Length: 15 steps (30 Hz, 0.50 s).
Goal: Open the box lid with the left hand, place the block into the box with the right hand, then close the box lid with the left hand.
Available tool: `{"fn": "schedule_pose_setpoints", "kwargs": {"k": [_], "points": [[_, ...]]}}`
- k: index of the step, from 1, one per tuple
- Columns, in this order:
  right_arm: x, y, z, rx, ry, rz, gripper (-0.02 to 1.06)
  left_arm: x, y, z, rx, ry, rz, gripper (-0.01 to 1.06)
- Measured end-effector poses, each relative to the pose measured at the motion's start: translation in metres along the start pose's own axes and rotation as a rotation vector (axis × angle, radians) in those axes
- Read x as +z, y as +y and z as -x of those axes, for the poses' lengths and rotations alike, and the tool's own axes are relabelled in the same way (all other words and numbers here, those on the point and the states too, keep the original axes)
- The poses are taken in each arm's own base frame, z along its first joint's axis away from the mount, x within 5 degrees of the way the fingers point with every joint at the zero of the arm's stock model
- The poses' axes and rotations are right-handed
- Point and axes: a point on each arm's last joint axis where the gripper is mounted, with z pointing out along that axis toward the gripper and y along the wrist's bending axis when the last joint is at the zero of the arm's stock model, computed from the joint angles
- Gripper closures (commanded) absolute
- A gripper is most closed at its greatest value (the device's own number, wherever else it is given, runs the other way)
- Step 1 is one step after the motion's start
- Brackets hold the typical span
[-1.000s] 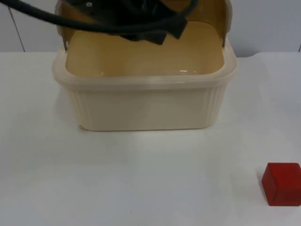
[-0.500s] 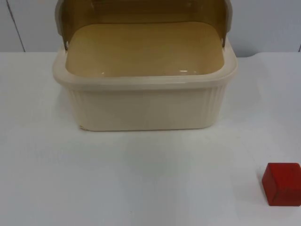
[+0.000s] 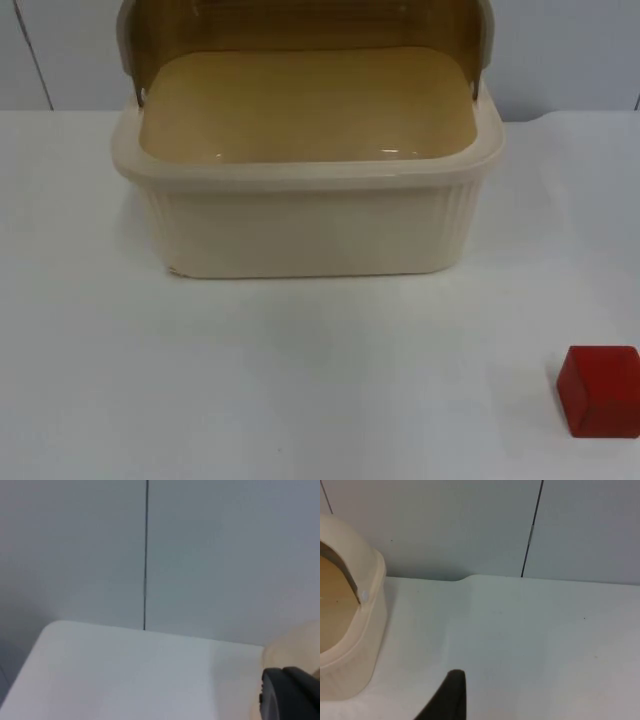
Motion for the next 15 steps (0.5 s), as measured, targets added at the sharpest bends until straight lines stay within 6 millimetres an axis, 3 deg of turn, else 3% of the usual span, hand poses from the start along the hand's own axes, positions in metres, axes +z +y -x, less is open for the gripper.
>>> {"fn": "schedule_pose_setpoints", "kwargs": {"k": [4,7,8,11,12,13,15], "points": [[0.0000,0.0000,0.0000,0.000,0.000,0.000,0.01,-0.0013,0.0005,0.0027,0.022,-0.028,0.006,1.05],[0.0000,0.0000,0.0000,0.000,0.000,0.000,0.01,-0.0013,0.0006,0.0028,0.028,-0.029,0.008,0.99],[0.0000,0.0000,0.0000,0.000,0.000,0.000,0.01,-0.0013,0.0006,0.0029,0.028,-0.030,0.008,0.92],[0.0000,0.0000,-0.0013,0.000,0.015,0.000,0.01,-0.0013,0.0007,0.0029,0.030,-0.030,0.009,0.59],[0.0000,0.0000,-0.0013,0.000,0.015,0.000,0.01,-0.0013,0.0007,0.0029,0.030,-0.030,0.009,0.40],[0.0000,0.0000,-0.0015,0.000,0.017,0.000,0.01,-0.0013,0.0007,0.0029,0.031,-0.030,0.009,0.40],[0.0000,0.0000,-0.0017,0.000,0.018,0.000,0.01,-0.0013,0.0007,0.0031,0.031,-0.032,0.009,0.00]]}}
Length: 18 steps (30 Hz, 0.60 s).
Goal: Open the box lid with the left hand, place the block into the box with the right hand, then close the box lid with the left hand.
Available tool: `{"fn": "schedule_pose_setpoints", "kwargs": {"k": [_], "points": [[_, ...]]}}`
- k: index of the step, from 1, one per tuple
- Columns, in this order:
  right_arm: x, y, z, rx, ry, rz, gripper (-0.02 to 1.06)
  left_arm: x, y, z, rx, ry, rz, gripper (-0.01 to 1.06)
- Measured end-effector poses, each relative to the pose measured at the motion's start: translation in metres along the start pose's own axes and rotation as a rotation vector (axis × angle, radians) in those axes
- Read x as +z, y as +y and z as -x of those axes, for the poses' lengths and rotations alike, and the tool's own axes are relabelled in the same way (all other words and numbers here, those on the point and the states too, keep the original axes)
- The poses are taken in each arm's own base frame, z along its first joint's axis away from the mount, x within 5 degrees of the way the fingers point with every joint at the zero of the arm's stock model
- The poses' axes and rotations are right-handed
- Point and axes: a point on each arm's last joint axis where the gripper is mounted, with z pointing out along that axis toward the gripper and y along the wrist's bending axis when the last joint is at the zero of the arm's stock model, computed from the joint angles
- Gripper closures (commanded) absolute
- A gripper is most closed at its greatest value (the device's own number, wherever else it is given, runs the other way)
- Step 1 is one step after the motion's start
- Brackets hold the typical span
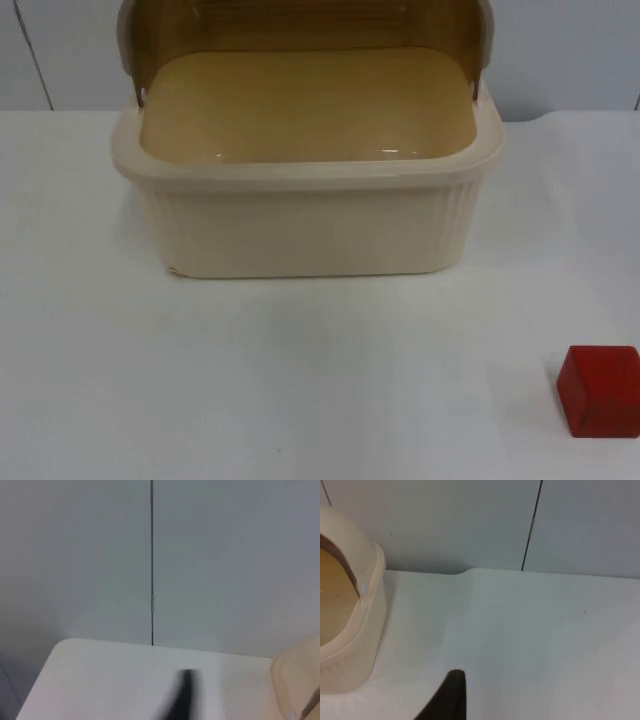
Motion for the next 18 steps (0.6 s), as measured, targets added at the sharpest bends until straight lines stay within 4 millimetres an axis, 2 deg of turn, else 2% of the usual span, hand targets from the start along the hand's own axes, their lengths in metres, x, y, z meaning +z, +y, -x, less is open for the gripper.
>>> {"fn": "schedule_pose_setpoints", "kwargs": {"k": [11,17,18], "points": [[0.000,0.001,-0.003,0.010,0.031,0.009,0.01,-0.002,0.000,0.001,-0.005,-0.005,-0.001,0.00],[0.006,0.011,-0.018,0.029,0.175,0.113,0.01,-0.010,-0.001,0.004,-0.004,-0.029,-0.002,0.00],[0.010,0.014,-0.025,0.025,0.216,0.142,0.01,-0.011,-0.001,0.004,-0.004,-0.031,-0.003,0.00]]}}
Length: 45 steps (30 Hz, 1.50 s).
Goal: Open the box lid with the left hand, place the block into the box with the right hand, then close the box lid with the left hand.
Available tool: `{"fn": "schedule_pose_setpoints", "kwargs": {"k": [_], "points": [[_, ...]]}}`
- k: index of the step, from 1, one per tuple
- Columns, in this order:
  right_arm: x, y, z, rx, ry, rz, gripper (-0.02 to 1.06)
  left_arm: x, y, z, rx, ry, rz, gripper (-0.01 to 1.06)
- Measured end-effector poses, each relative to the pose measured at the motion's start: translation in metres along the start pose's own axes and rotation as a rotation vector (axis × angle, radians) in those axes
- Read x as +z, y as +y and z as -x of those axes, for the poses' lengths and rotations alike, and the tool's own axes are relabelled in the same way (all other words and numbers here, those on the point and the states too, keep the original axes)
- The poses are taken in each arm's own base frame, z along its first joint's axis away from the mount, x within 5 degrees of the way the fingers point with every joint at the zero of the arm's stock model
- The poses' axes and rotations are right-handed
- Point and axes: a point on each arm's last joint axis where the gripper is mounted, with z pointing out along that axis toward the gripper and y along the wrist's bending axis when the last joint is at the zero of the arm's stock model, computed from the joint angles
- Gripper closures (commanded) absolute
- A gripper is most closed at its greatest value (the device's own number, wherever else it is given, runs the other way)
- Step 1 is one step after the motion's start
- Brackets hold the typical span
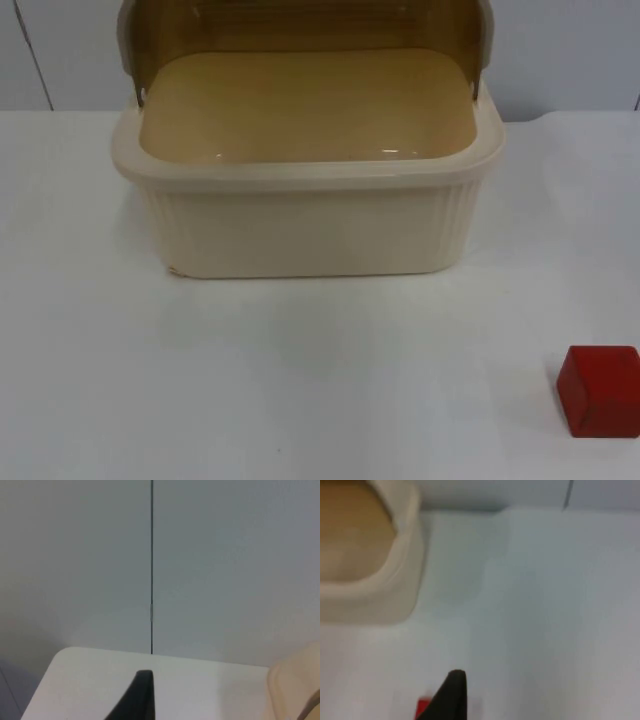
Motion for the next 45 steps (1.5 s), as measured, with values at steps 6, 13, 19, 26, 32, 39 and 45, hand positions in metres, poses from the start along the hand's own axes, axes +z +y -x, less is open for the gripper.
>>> {"fn": "schedule_pose_setpoints", "kwargs": {"k": [6,13,19,26,32,39,45], "points": [[0.033,0.009,-0.033,0.038,0.179,0.116,0.01,0.000,0.000,-0.001,0.004,0.009,0.001,0.00],[0.070,0.018,-0.053,0.007,0.372,0.171,0.01,0.000,0.000,-0.002,0.008,0.023,0.003,0.00],[0.103,0.053,-0.055,-0.085,0.429,0.172,0.01,0.000,0.000,-0.002,0.012,0.024,0.004,0.00],[0.152,0.091,-0.067,-0.032,0.445,0.095,0.01,0.000,0.001,-0.002,0.022,0.024,0.008,0.00],[0.183,0.098,-0.077,0.036,0.447,0.016,0.01,0.000,0.001,-0.002,0.035,0.024,0.012,0.00],[0.211,0.098,-0.095,0.073,0.451,-0.050,0.01,0.000,0.001,-0.002,0.038,0.024,0.013,0.00],[0.223,0.103,-0.100,0.121,0.432,-0.028,0.01,0.000,0.001,-0.002,0.040,0.024,0.014,0.00]]}}
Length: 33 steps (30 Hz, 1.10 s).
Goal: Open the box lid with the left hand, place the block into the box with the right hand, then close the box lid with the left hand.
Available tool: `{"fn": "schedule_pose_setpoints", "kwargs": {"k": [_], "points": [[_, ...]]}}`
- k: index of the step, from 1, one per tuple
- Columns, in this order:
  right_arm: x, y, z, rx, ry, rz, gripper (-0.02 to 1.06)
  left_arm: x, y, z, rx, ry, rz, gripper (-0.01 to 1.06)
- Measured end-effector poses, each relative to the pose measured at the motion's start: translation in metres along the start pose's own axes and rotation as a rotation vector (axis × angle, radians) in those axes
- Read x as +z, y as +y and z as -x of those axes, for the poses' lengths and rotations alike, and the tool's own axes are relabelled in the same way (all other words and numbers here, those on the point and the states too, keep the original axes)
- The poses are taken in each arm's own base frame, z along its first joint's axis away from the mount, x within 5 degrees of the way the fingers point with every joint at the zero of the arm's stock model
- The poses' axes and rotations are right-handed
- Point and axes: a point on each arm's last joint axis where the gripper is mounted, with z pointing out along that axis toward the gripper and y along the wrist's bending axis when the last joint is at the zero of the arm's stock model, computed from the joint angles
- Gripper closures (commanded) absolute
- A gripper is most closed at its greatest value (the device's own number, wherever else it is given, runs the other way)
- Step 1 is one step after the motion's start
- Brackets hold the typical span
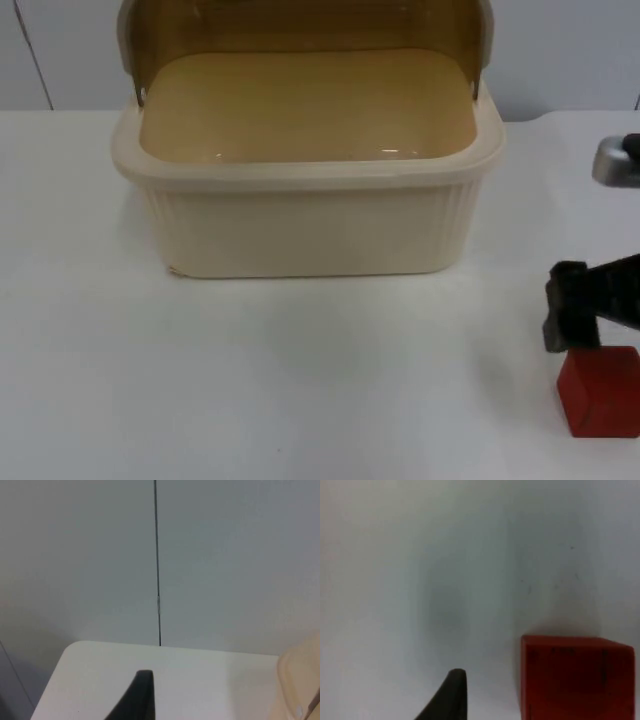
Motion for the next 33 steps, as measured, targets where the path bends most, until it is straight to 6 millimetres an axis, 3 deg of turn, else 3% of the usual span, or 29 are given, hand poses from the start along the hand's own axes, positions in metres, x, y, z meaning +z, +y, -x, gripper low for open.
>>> {"fn": "schedule_pose_setpoints", "kwargs": {"k": [6,11,15,16,21,22,25,33], "points": [[0.020,0.001,-0.008,-0.008,0.055,-0.021,0.01,0.000,0.000,0.000,0.006,0.000,0.002,0.00],[0.027,0.001,-0.011,-0.011,0.072,-0.023,0.08,0.000,0.000,0.000,0.006,0.000,0.002,0.00],[0.033,0.001,-0.013,-0.023,0.085,-0.025,0.31,0.000,0.000,0.000,0.006,0.000,0.002,0.00],[0.036,0.002,-0.014,-0.027,0.089,-0.022,0.31,0.000,0.000,0.000,0.006,0.000,0.002,0.00],[0.039,0.003,-0.015,-0.038,0.087,-0.009,0.85,0.000,0.000,0.000,0.006,0.000,0.002,0.00],[0.039,0.003,-0.015,-0.039,0.086,-0.007,0.85,0.000,0.000,0.000,0.006,0.000,0.002,0.00],[0.039,0.003,-0.015,-0.041,0.088,-0.013,1.05,0.000,0.000,0.000,0.006,0.000,0.002,0.00],[0.032,-0.007,-0.013,-0.143,0.086,-0.115,1.05,0.000,0.000,0.000,0.006,0.000,0.002,0.00]]}}
